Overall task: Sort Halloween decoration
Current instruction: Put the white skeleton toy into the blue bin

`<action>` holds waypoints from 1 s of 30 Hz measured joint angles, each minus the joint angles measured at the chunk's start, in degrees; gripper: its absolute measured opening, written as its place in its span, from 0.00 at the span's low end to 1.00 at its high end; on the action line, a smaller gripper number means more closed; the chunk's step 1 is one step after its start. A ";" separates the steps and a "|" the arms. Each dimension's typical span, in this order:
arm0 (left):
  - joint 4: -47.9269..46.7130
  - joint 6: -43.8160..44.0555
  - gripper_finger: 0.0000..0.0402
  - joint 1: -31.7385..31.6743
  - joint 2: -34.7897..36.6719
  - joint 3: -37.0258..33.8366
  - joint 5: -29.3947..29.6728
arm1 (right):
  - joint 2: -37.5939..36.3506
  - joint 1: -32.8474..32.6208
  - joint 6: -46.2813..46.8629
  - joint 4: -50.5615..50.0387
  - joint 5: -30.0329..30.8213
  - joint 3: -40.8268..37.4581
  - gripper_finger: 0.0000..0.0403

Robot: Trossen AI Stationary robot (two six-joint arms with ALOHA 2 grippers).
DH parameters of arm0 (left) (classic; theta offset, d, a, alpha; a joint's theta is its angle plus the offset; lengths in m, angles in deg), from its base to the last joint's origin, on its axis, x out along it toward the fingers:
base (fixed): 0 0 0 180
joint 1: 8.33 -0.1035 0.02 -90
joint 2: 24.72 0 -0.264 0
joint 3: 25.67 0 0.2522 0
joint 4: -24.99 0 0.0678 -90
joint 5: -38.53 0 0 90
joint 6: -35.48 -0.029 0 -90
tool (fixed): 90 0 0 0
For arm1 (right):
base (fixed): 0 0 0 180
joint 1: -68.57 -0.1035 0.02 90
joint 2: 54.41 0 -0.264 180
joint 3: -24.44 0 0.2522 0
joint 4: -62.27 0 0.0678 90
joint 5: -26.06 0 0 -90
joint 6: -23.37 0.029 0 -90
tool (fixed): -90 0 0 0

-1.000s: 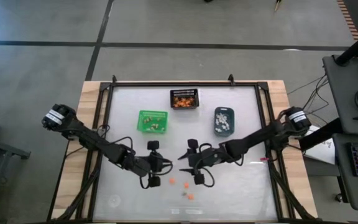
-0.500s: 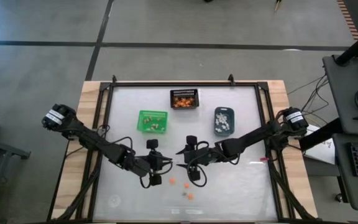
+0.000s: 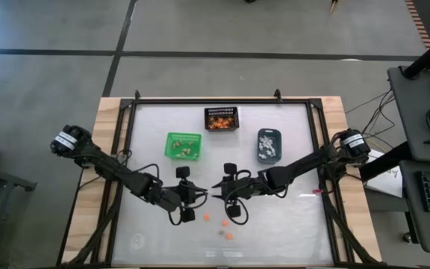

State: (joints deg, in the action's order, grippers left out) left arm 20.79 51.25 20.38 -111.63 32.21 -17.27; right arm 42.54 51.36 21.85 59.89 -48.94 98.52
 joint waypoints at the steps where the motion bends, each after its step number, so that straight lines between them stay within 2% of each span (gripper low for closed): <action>1: 0.00 0.00 0.00 0.00 0.00 0.00 0.04 | 0.00 0.00 0.00 0.00 -0.01 0.01 0.31; 14: -0.11 0.00 0.01 0.00 0.00 0.00 0.18 | 0.00 -0.02 -0.63 -0.15 -0.19 0.01 0.07; 23: -0.01 -0.23 0.10 0.00 -0.02 -0.02 -0.06 | 0.00 -0.02 -0.63 0.02 -0.21 0.01 0.05; 30: -0.43 -0.66 0.23 0.00 -0.02 -0.02 -0.41 | -0.61 0.23 -0.55 -1.23 0.12 0.01 0.04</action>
State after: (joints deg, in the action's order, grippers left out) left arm 20.37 50.60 20.38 -111.65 32.19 -17.69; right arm 41.92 51.59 21.30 58.66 -48.82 98.54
